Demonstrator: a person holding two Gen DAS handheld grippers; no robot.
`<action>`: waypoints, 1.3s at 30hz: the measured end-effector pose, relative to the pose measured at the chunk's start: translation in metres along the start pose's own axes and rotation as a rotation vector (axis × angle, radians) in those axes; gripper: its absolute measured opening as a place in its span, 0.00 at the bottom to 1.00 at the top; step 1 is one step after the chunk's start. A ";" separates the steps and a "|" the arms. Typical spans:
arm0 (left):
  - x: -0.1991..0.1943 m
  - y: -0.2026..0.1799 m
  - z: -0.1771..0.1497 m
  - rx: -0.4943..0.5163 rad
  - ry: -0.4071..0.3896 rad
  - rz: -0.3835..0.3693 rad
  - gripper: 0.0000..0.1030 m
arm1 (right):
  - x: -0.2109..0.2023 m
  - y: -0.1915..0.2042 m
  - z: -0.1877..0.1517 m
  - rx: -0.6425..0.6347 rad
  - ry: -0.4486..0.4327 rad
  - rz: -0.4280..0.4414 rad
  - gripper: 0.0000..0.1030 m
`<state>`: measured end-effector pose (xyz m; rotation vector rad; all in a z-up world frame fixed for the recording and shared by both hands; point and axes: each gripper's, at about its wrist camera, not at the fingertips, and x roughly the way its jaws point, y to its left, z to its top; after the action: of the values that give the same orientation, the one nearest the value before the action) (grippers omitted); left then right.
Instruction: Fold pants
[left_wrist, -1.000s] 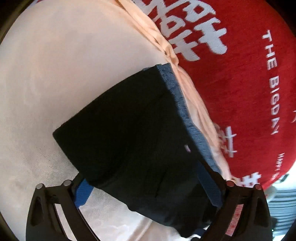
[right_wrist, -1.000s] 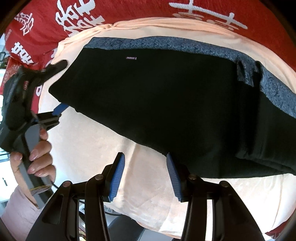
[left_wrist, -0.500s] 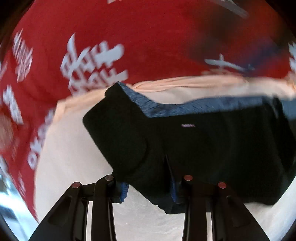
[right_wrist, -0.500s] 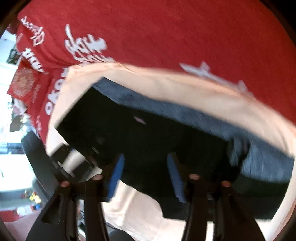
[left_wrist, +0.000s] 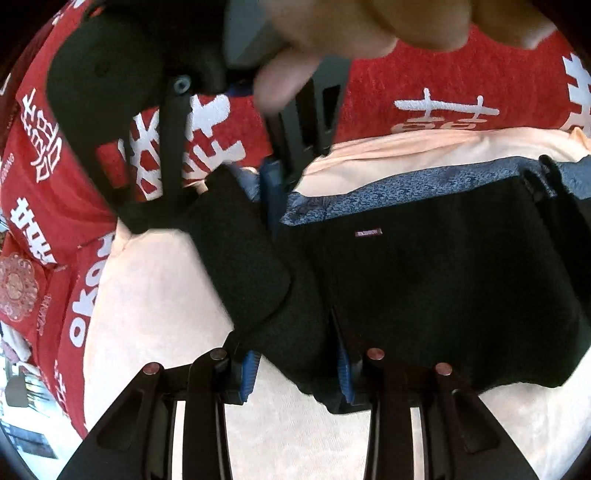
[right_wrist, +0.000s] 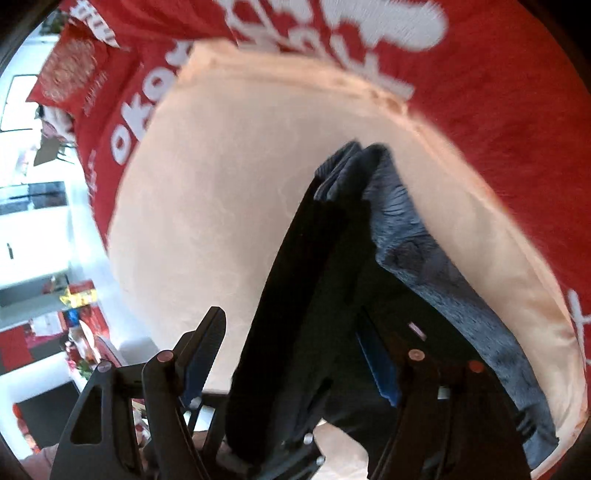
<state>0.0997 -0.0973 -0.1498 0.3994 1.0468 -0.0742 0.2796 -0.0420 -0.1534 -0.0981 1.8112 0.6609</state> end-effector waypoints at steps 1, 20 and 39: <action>-0.004 -0.001 0.000 0.007 -0.011 0.001 0.35 | 0.002 -0.001 -0.001 -0.001 0.002 -0.010 0.46; -0.149 -0.112 0.072 0.145 -0.236 -0.165 0.35 | -0.134 -0.114 -0.180 0.178 -0.502 0.357 0.17; -0.137 -0.337 0.056 0.525 -0.186 -0.228 0.35 | -0.103 -0.322 -0.395 0.513 -0.697 0.434 0.17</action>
<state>-0.0067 -0.4466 -0.1048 0.7310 0.8766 -0.5886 0.1018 -0.5281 -0.1085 0.7940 1.2636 0.4248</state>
